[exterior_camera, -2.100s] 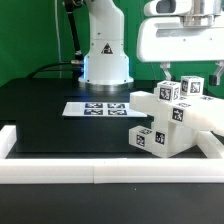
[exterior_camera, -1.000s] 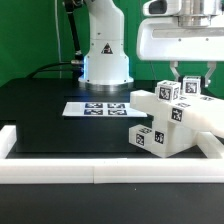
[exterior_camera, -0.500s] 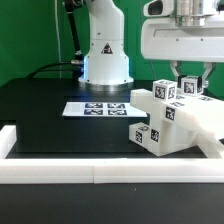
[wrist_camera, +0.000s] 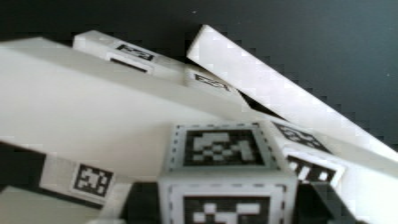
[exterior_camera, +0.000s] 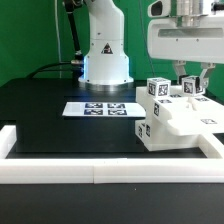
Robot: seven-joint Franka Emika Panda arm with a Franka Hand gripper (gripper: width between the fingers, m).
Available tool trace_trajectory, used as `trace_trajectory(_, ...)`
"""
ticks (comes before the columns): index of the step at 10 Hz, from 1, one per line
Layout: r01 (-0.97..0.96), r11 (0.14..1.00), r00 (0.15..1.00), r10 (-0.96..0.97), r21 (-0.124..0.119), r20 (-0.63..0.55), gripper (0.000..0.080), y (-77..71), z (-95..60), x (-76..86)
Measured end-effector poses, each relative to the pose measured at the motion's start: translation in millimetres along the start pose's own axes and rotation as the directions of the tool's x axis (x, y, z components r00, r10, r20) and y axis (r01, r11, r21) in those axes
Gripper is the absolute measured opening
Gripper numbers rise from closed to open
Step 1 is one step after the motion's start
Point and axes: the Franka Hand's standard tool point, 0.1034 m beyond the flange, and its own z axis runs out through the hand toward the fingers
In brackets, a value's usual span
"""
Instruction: Assemble chair
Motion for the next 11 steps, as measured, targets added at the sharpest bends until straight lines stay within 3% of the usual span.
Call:
trace_trajectory(1,0.049,0.999,0.999,-0.049,0.001,0.0,0.0483,-0.4,-0.3,0.1)
trace_trajectory(2,0.062,0.998,0.998,-0.062,0.001,0.001,0.06,-0.6,-0.2,-0.5)
trace_trajectory(5,0.31,0.951,0.951,-0.31,0.001,-0.001,0.0646,-2.3,-0.6,-2.1)
trace_trajectory(9,0.542,0.84,0.84,-0.542,0.0,-0.002,0.0649,-1.7,-0.7,-0.5)
trace_trajectory(10,0.595,0.803,0.803,-0.595,-0.005,-0.004,0.0649,-1.8,-0.7,-0.9)
trace_trajectory(11,0.695,0.718,0.718,-0.696,-0.027,-0.009,0.0649,-2.4,-0.5,-3.0)
